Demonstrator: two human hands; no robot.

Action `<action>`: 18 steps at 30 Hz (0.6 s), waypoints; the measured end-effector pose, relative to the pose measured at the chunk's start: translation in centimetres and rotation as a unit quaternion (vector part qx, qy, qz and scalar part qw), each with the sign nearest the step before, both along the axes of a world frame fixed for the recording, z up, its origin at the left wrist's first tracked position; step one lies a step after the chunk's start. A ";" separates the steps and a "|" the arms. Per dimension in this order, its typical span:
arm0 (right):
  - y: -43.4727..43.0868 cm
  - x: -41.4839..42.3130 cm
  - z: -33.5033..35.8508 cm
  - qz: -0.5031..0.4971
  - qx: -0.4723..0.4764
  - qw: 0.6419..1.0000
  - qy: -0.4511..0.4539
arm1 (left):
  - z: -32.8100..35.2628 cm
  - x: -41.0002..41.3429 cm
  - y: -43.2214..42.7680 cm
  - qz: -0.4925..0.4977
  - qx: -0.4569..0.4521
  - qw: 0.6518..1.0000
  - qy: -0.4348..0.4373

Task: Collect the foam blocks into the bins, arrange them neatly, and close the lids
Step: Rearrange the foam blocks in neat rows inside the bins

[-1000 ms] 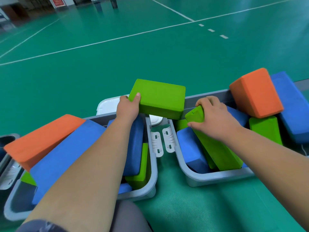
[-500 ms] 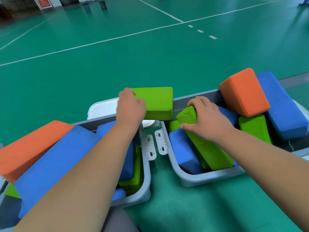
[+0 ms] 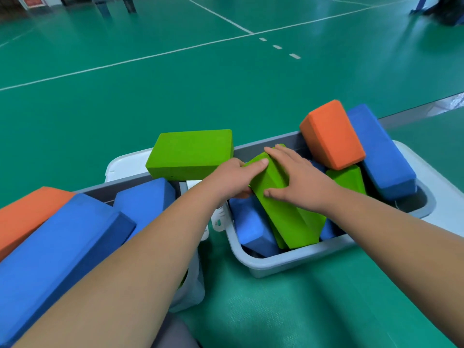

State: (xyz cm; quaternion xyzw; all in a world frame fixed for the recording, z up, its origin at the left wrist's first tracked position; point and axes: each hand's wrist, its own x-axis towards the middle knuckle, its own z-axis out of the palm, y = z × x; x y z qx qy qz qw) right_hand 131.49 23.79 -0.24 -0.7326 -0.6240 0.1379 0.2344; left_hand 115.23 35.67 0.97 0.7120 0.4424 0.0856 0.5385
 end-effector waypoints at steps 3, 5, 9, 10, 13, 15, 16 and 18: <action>-0.8 0.9 -0.7 0.011 -0.024 1.000 0.018 | -0.1 0.5 -0.6 0.033 0.015 0.999 0.007; -1.5 1.3 -1.3 0.013 -0.042 0.999 0.016 | 0.0 0.9 -1.0 0.057 0.002 0.998 0.013; -2.4 1.9 -1.4 0.021 -0.037 0.999 0.021 | 0.8 1.6 -1.8 0.109 -0.014 0.994 0.014; -2.6 2.0 -1.2 0.021 -0.031 0.999 0.028 | 1.1 1.8 -2.0 0.117 -0.012 0.993 0.007; -2.6 1.8 -1.0 0.000 -0.001 1.000 0.029 | 2.4 1.8 -2.0 0.154 0.019 0.988 -0.015; -2.3 1.6 -0.7 -0.033 0.019 0.999 0.014 | 3.5 1.4 -1.6 0.189 0.037 0.981 -0.033; -2.1 1.5 -0.4 -0.047 0.033 0.998 0.006 | 4.1 1.0 -1.3 0.205 0.043 0.977 -0.047; -1.8 0.9 0.7 -0.072 0.070 0.995 -0.012 | 5.1 0.0 -0.5 0.230 0.048 0.969 -0.077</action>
